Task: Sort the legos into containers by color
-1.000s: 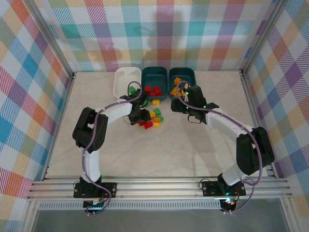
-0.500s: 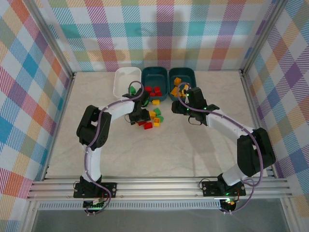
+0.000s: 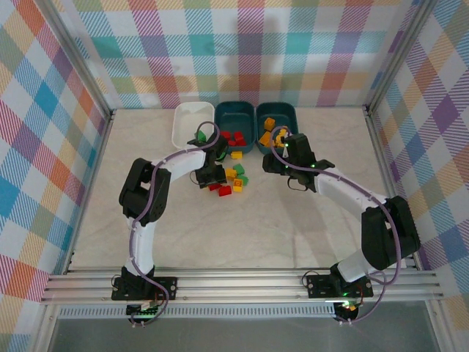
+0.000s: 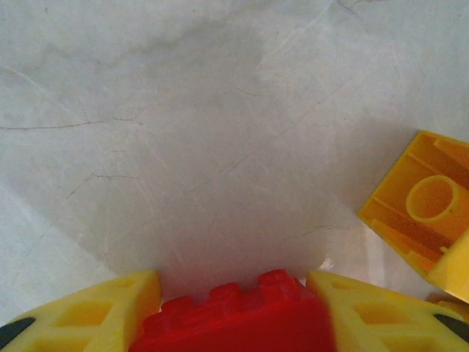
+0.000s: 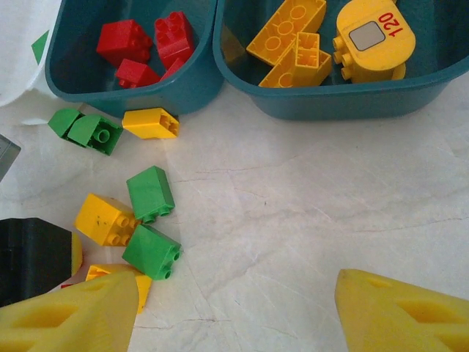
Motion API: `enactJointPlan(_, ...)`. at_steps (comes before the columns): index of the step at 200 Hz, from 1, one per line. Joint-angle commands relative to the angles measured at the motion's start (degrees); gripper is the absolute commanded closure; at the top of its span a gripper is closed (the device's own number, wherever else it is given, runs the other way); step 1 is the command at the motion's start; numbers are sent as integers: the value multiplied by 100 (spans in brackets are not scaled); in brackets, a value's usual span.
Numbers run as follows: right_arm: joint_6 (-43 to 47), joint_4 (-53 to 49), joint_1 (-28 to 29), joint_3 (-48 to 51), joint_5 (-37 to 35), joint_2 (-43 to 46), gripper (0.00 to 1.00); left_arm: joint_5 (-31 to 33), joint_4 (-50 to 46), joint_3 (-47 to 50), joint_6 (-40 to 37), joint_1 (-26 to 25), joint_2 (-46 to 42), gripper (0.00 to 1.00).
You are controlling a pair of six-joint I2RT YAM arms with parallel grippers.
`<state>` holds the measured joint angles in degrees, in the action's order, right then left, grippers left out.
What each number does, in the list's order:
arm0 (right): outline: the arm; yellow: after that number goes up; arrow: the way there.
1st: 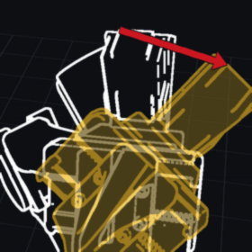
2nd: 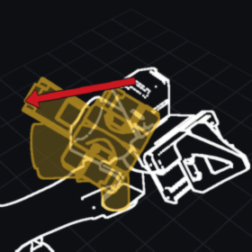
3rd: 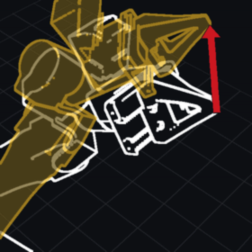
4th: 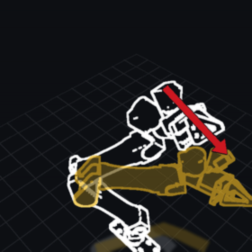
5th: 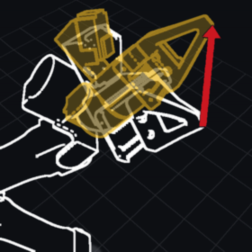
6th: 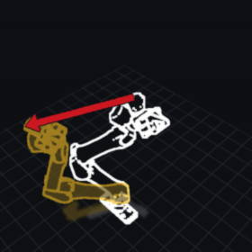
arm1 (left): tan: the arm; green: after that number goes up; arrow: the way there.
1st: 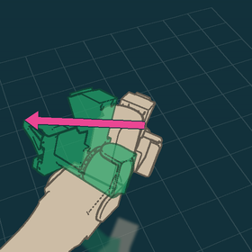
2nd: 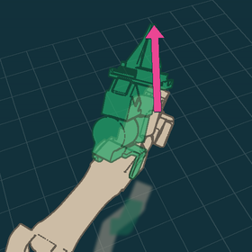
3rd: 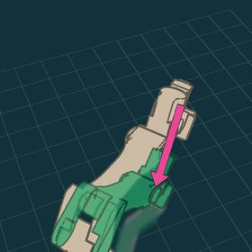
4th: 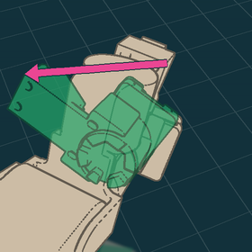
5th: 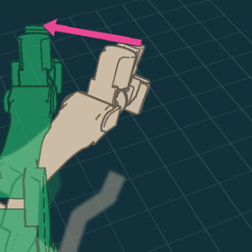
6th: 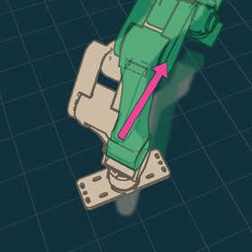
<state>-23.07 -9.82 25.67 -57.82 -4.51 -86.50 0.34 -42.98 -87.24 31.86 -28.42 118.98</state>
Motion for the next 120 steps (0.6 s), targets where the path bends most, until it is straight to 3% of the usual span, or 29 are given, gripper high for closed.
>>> enactJointPlan(1, 112, 173, -49, 95, -58, 140, 29, 247, 64, -181, -156, 38, -408, 54)
enactJointPlan(32, 32, 393, -84, 291, -198, 190, 29, 129, -196, -1181, -252, 259, -220, 54)
enactJointPlan(57, -324, 1161, -88, 1018, -739, 212, 30, -255, -171, -2222, -328, 424, 430, 54)
enactJointPlan(91, -648, 1767, -84, 1921, -895, 727, 29, -434, -150, -3701, -534, 452, 1200, 53)
enactJointPlan(120, -611, 1718, -86, 1825, -967, 486, 28, -453, -671, -5501, -582, 491, 2283, 52)
